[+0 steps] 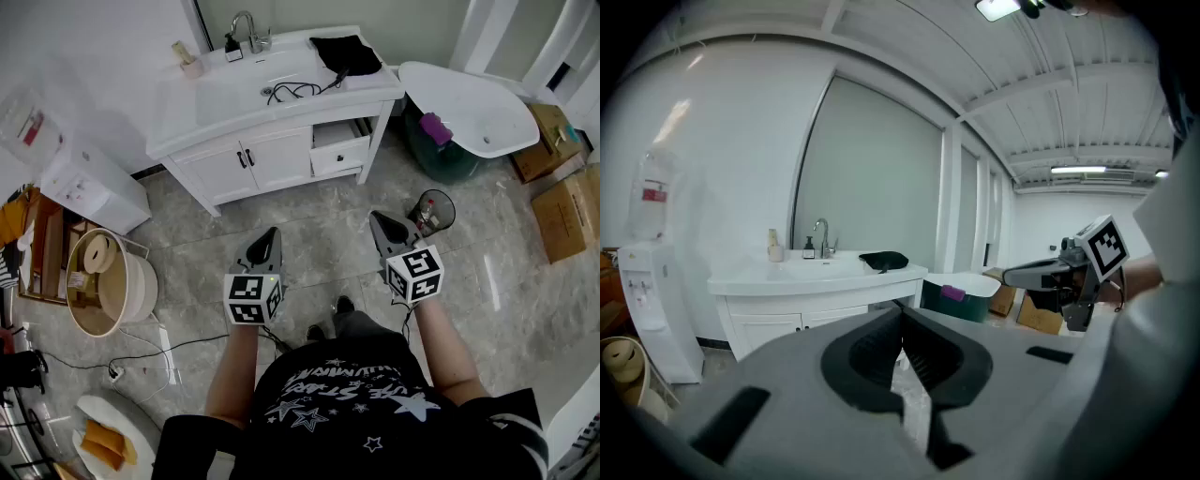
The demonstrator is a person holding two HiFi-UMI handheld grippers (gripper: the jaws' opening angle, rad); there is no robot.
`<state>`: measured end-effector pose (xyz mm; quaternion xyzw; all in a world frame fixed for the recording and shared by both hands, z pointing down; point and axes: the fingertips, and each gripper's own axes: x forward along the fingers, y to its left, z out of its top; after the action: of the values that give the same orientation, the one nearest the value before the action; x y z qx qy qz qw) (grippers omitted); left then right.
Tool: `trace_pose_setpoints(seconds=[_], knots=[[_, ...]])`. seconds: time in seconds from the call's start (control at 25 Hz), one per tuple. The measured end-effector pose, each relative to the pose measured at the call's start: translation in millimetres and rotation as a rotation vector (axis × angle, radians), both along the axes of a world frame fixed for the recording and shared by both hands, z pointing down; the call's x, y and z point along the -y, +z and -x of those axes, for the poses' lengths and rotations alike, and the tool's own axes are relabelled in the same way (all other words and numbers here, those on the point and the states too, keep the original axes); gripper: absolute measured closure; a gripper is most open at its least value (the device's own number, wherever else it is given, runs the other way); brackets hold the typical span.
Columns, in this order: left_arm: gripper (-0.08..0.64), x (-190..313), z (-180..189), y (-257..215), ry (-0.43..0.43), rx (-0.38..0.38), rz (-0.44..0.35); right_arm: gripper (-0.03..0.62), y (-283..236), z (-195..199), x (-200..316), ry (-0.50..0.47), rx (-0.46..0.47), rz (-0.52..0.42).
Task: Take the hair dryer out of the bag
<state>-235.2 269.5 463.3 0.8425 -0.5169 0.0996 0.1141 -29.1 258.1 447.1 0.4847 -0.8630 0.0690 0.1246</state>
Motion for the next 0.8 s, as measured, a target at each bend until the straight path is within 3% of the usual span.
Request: trace_pose_setpoints(seconds=[0.8], knots=[[0.549, -19, 15, 9, 0.007, -0.028, 0.030, 0.586, 14, 14, -19, 0.038, 0.042, 0.043]])
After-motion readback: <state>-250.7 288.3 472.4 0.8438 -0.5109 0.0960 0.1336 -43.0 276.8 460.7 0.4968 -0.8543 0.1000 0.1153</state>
